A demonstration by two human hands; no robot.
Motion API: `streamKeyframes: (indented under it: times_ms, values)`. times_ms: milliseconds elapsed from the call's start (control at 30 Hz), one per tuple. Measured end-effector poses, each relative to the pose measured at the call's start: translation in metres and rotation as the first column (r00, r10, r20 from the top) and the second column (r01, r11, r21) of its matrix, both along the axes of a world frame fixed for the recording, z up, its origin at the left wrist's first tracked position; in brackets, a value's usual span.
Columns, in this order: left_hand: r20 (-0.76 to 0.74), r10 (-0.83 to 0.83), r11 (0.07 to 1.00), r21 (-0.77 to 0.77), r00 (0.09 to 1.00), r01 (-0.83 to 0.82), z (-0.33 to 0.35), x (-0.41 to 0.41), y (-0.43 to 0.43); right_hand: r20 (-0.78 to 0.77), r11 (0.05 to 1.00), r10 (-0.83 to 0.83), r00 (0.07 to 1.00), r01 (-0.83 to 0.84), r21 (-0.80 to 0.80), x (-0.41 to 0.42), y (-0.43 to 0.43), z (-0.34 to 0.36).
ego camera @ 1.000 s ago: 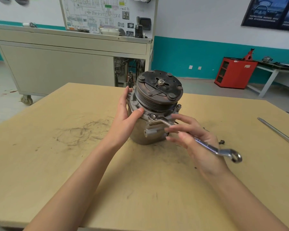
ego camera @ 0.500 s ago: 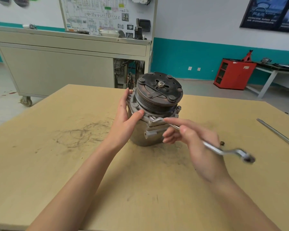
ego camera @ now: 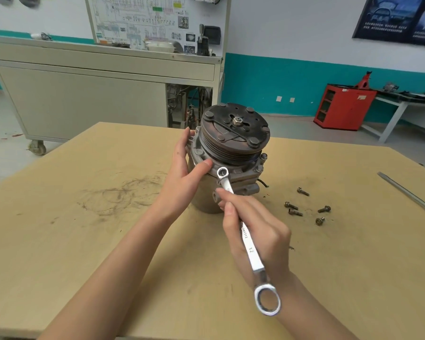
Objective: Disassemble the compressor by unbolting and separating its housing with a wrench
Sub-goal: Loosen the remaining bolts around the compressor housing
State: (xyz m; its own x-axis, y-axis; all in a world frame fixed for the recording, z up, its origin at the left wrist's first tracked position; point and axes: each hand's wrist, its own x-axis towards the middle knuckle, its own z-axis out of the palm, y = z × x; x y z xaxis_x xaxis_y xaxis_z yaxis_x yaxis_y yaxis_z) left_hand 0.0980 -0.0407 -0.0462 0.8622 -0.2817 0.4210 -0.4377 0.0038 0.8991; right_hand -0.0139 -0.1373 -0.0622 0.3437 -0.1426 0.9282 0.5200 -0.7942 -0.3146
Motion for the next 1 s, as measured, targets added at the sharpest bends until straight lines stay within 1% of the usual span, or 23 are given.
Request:
streamKeyframes:
  times_ms: [133, 200, 267, 367, 433, 467, 500, 533, 567, 633, 667, 700, 733, 767, 800, 833, 867, 900, 933, 967, 1000]
  values:
    - [-0.003, 0.006, 1.000, 0.008, 1.000, -0.006, -0.001, 0.002, 0.000, 0.040, 0.993, -0.107, 0.994, 0.108, -0.047, 0.001, -0.005, -0.001]
    - [-0.002, 0.005, 1.000, 0.007, 1.000, -0.005, -0.001, 0.002, 0.000, 0.049, 0.986, -0.137, 0.989, 0.141, -0.091, 0.000, -0.004, -0.003]
    - [-0.001, 0.004, 1.000, -0.002, 1.000, -0.004, -0.001, 0.001, 0.000, 0.049, 0.985, -0.144, 0.988, 0.148, -0.088, -0.001, -0.003, -0.005]
    - [0.006, 0.003, 1.000, -0.006, 1.000, -0.003, -0.001, 0.001, 0.000, 0.041, 0.994, -0.109, 0.993, 0.109, -0.012, -0.001, -0.001, -0.003]
    - [0.003, 0.002, 1.000, 0.002, 1.000, -0.002, -0.001, 0.001, 0.000, 0.005, 0.998, -0.061, 0.998, 0.061, 0.035, -0.001, -0.001, -0.001]
    - [0.000, 0.002, 1.000, 0.004, 1.000, -0.002, -0.001, 0.001, -0.001, -0.034, 0.997, -0.005, 0.999, 0.007, 0.079, -0.002, -0.003, -0.001]
    - [-0.002, 0.002, 1.000, 0.001, 1.000, -0.002, -0.002, 0.002, -0.001, -0.087, 0.984, 0.097, 0.991, -0.083, 0.155, -0.003, -0.008, -0.001]
    - [-0.003, 0.001, 1.000, -0.004, 1.000, -0.001, -0.002, 0.002, 0.000, -0.143, 0.945, 0.245, 0.959, -0.203, 0.255, -0.002, -0.015, -0.001]
    - [-0.005, -0.001, 1.000, -0.010, 1.000, 0.001, -0.002, 0.002, 0.000, -0.184, 0.875, 0.411, 0.893, -0.329, 0.355, -0.001, -0.025, 0.001]
    - [-0.006, -0.006, 1.000, -0.014, 1.000, 0.006, -0.002, 0.001, 0.000, -0.206, 0.682, 0.688, 0.696, -0.522, 0.513, 0.005, -0.052, 0.007]
    - [-0.005, -0.008, 1.000, -0.012, 1.000, 0.008, -0.002, 0.001, 0.000, -0.208, 0.577, 0.783, 0.586, -0.560, 0.595, 0.010, -0.066, 0.013]
    - [-0.005, -0.006, 1.000, -0.010, 1.000, 0.006, -0.002, 0.001, 0.000, -0.214, 0.487, 0.847, 0.486, -0.551, 0.677, 0.016, -0.078, 0.020]
    - [-0.006, -0.004, 1.000, -0.010, 1.000, 0.004, -0.003, 0.001, 0.000, -0.220, 0.421, 0.887, 0.405, -0.518, 0.745, 0.023, -0.088, 0.027]
    - [-0.008, -0.005, 1.000, -0.011, 1.000, 0.005, -0.003, 0.001, 0.000, -0.226, 0.383, 0.909, 0.351, -0.484, 0.787, 0.029, -0.095, 0.032]
    - [-0.009, -0.007, 1.000, -0.014, 1.000, 0.007, -0.003, 0.001, 0.000, -0.232, 0.366, 0.918, 0.321, -0.463, 0.807, 0.034, -0.100, 0.036]
    - [-0.009, -0.010, 1.000, -0.017, 1.000, 0.010, -0.004, 0.001, 0.000, -0.233, 0.362, 0.920, 0.316, -0.455, 0.814, 0.039, -0.102, 0.039]
    - [-0.009, -0.014, 1.000, -0.019, 1.000, 0.014, -0.004, 0.002, 0.000, -0.227, 0.369, 0.913, 0.338, -0.455, 0.811, 0.040, -0.102, 0.040]
    - [-0.008, -0.016, 1.000, -0.019, 1.000, 0.016, -0.005, 0.002, 0.000, -0.216, 0.391, 0.897, 0.386, -0.463, 0.795, 0.040, -0.100, 0.041]
    - [-0.007, -0.017, 1.000, -0.018, 1.000, 0.016, -0.005, 0.003, 0.000, -0.209, 0.437, 0.863, 0.459, -0.473, 0.765, 0.037, -0.096, 0.041]
    - [-0.007, -0.014, 1.000, -0.014, 1.000, 0.014, -0.005, 0.003, 0.000, -0.209, 0.507, 0.809, 0.549, -0.474, 0.720, 0.032, -0.091, 0.041]
    - [-0.008, -0.011, 1.000, -0.011, 1.000, 0.011, -0.004, 0.002, 0.000, -0.219, 0.599, 0.737, 0.639, -0.467, 0.650, 0.025, -0.084, 0.040]
